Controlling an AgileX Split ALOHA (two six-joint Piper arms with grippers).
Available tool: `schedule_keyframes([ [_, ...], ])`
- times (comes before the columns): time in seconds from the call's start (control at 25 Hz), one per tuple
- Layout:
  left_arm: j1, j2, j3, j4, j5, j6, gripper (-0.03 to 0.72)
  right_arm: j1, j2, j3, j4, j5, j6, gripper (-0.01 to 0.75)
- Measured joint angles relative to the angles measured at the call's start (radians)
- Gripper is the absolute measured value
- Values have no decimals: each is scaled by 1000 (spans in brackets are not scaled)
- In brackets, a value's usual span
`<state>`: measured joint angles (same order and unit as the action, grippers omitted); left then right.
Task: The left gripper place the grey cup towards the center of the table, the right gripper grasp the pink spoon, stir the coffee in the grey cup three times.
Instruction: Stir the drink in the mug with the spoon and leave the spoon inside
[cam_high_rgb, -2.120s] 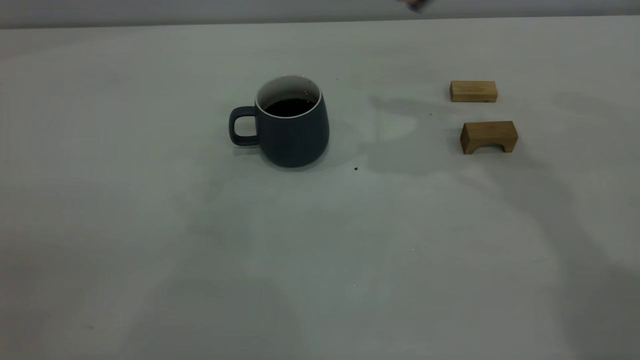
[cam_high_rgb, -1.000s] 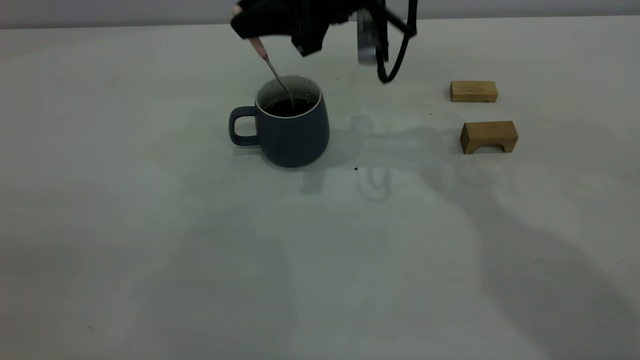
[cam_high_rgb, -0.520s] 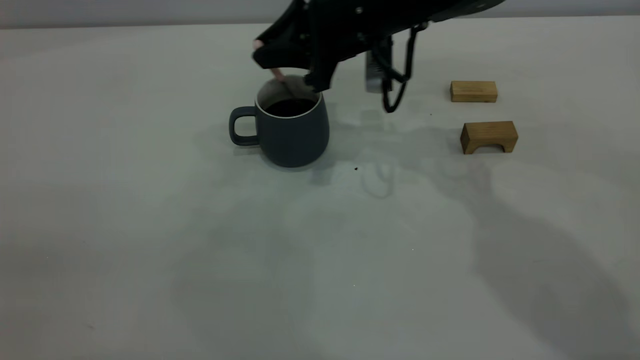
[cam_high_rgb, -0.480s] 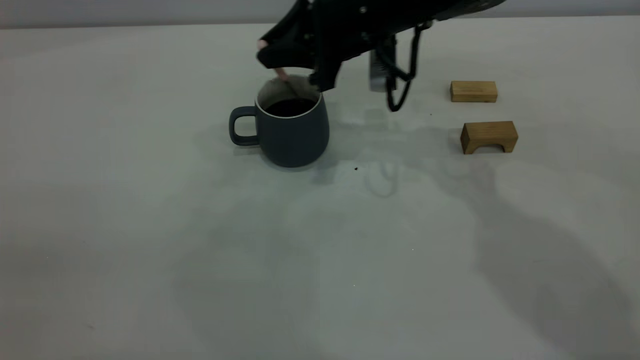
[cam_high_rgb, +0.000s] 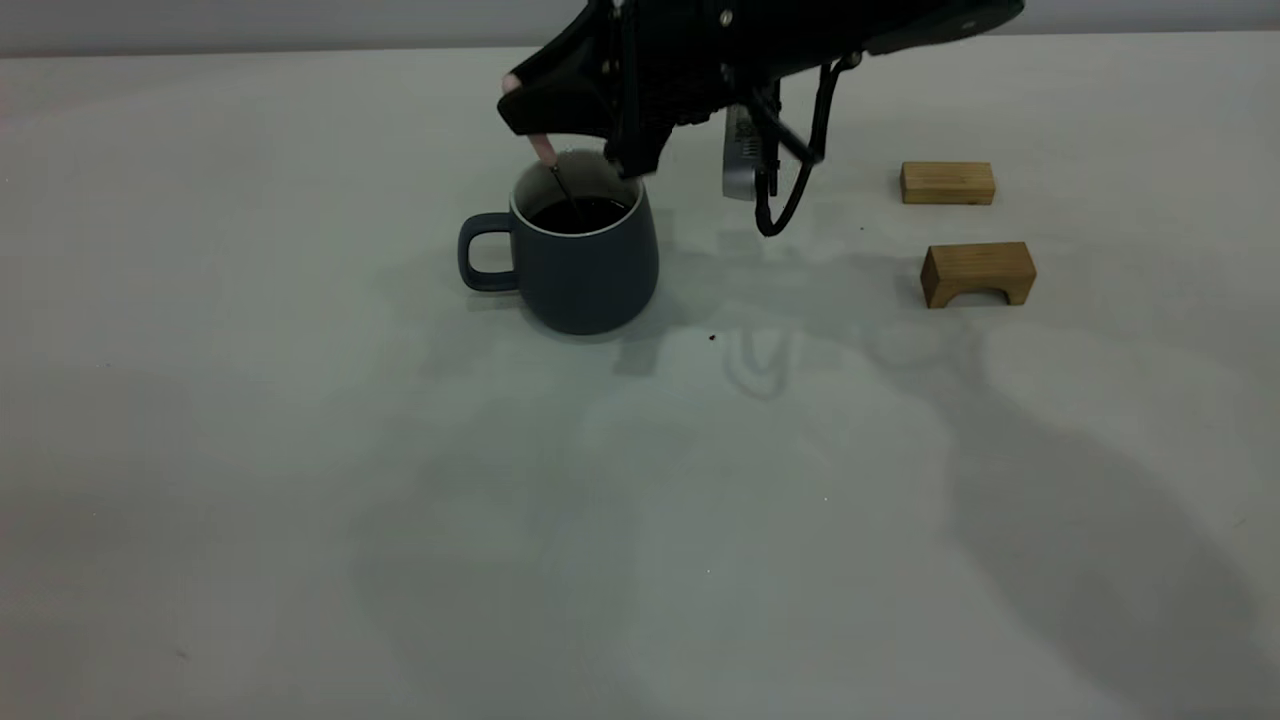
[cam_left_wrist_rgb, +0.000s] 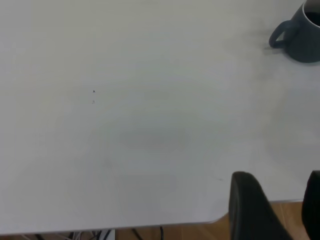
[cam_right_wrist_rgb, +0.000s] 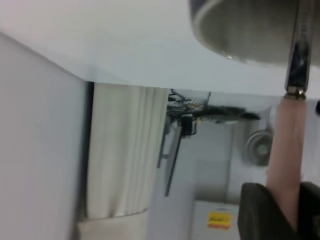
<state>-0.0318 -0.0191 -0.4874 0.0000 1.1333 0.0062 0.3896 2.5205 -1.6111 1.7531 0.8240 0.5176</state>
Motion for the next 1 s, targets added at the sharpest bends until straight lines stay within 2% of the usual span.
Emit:
schedule_keyframes([
  [0.16,0,0,0,0,0,0,331,-19,2,-1,-45,3,-16,145],
  [0.36,0,0,0,0,0,0,331,-36,2,-4,-123,50,197,145],
  [0.48,0,0,0,0,0,0,331,-25,11,-5,-100,69,245,145],
  [0.64,0,0,0,0,0,0,331,1,27,-5,-11,69,93,145],
  [0.8,0,0,0,0,0,0,331,-5,29,-5,0,56,-81,145],
  [1.0,0,0,0,0,0,0,331,-46,29,-5,-76,89,-50,145],
])
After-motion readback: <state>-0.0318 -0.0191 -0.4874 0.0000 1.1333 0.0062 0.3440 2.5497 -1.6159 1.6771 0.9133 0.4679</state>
